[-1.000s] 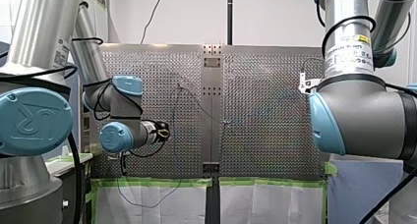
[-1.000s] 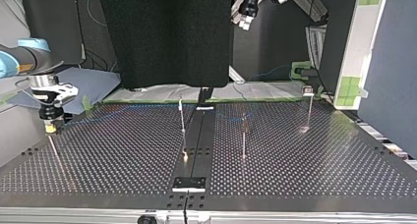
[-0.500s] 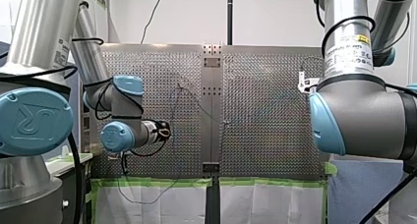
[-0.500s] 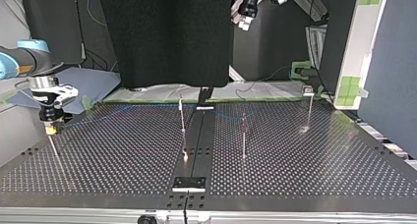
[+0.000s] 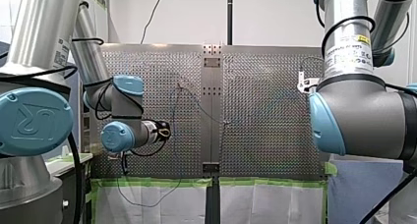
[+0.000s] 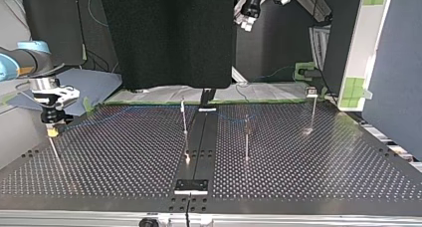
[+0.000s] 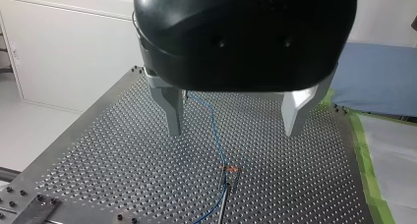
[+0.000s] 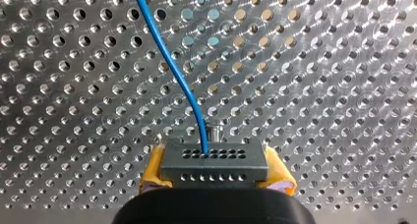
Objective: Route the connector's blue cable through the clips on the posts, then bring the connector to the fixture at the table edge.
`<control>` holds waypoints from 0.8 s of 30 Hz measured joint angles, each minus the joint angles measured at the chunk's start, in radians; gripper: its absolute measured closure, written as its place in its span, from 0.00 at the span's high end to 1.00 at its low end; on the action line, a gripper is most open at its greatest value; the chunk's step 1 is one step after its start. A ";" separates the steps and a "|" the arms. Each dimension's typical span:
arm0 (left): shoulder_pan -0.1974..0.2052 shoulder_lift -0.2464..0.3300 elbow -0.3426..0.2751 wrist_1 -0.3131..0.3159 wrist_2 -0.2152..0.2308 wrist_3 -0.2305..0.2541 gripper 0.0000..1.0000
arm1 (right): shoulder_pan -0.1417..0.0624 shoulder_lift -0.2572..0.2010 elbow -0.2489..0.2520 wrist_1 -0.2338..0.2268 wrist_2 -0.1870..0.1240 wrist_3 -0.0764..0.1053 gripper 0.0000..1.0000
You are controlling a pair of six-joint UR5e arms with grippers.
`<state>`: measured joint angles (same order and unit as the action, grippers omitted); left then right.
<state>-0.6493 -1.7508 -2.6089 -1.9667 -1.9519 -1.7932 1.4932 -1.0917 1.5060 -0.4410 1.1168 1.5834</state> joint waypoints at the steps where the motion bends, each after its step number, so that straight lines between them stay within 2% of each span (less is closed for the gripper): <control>1: 0.000 0.000 0.000 0.000 0.000 0.000 1.00 | 0.000 0.000 0.000 0.000 0.000 0.000 0.00; 24: -0.003 0.000 0.000 0.000 0.001 -0.001 1.00 | -0.001 0.006 -0.002 -0.023 -0.008 0.010 0.00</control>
<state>-0.6521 -1.7508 -2.6089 -1.9667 -1.9510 -1.7941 1.4917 -1.0854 1.5042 -0.4636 1.1086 1.5936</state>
